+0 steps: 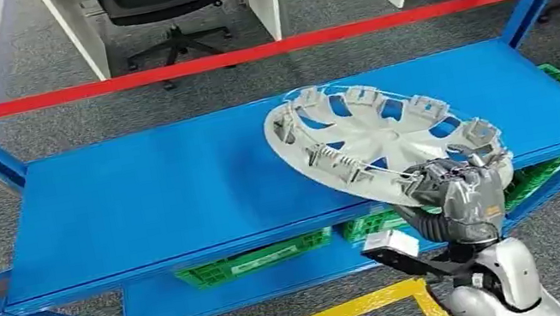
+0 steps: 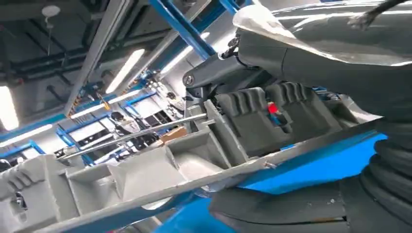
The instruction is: Take the parts from the cabinet and place them on the table.
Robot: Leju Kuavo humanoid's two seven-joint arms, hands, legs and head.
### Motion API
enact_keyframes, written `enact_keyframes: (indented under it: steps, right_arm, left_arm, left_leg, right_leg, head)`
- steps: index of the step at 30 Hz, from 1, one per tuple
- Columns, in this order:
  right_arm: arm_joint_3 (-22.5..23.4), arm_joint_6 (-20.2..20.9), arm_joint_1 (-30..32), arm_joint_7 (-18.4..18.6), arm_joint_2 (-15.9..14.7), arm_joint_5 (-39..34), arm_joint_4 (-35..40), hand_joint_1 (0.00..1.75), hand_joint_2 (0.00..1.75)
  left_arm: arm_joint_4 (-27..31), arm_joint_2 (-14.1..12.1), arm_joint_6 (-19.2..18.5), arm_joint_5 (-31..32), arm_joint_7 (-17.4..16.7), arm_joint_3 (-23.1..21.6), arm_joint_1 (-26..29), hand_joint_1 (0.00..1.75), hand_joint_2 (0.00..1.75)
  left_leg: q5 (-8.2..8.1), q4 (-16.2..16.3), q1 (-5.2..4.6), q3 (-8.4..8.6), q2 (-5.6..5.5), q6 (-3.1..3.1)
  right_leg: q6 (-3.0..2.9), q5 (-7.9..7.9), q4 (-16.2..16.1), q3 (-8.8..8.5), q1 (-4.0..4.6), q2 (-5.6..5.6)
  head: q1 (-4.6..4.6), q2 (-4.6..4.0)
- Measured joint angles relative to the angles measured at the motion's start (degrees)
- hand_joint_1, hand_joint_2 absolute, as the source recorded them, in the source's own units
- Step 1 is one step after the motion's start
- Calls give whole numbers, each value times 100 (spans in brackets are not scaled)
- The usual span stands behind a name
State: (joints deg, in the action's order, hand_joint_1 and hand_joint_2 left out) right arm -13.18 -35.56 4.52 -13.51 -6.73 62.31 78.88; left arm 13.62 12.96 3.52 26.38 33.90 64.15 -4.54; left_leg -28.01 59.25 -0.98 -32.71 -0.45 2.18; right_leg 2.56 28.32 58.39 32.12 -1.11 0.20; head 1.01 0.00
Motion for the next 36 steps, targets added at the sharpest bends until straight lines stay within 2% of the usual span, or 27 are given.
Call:
enact_keyframes:
  steps: [2,5,9,13,20,26,30,34,36]
  right_arm:
    - [-13,-118,57,-13,-7,285,137,175,175]
    - [-15,-247,319,13,-7,1364,744,175,175]
    - [-120,-341,538,348,-77,2180,1592,175,175]
    - [-304,-345,622,566,-258,2334,2133,175,175]
    - [-568,-345,658,603,-487,2164,2369,175,175]
    - [-796,-343,665,413,-573,1122,2384,175,175]
    - [-942,-343,746,-86,-564,165,2474,175,175]
    - [-1049,-343,764,-767,-433,-980,2627,175,175]
    - [-1097,-343,765,-903,-378,-1189,2712,175,175]
  left_arm:
    - [0,0,20,-2,28,2,-1,0,0]
    - [0,-13,-70,-20,31,18,23,0,0]
    - [0,-22,-125,-18,31,39,28,0,0]
    - [0,-20,-140,37,50,59,27,0,0]
    - [0,-20,-227,164,13,144,28,0,0]
    - [0,-52,-291,230,-173,173,27,0,0]
    - [0,-63,-190,286,-234,181,27,0,0]
    - [0,-66,-299,352,-192,181,24,0,0]
    - [0,-66,-321,361,-181,181,22,0,0]
  left_leg:
    - [1,0,-2,0,0,1]
    - [1,1,-5,-6,-2,2]
    - [-1,1,-4,-7,-3,2]
    - [-2,0,-2,-5,0,0]
    - [3,0,-2,-5,-1,2]
    - [2,0,-2,-4,0,2]
    - [0,2,-5,-7,-1,0]
    - [-2,6,-10,-7,-1,2]
    - [-2,9,-16,-7,-1,3]
  right_leg:
    - [1,-1,0,0,-2,-2]
    - [1,-1,0,5,-3,-4]
    - [1,3,0,7,-3,-6]
    - [1,4,0,7,-2,2]
    - [2,-1,0,4,-2,-4]
    - [2,-1,0,5,-2,-2]
    - [2,0,-1,8,-4,-3]
    - [2,-1,-2,8,-9,-3]
    - [3,-1,-2,7,-13,-3]
  head:
    - [0,0]
    - [0,0]
    - [-2,0]
    - [0,0]
    - [0,0]
    - [0,0]
    - [-2,0]
    - [0,0]
    - [-2,0]
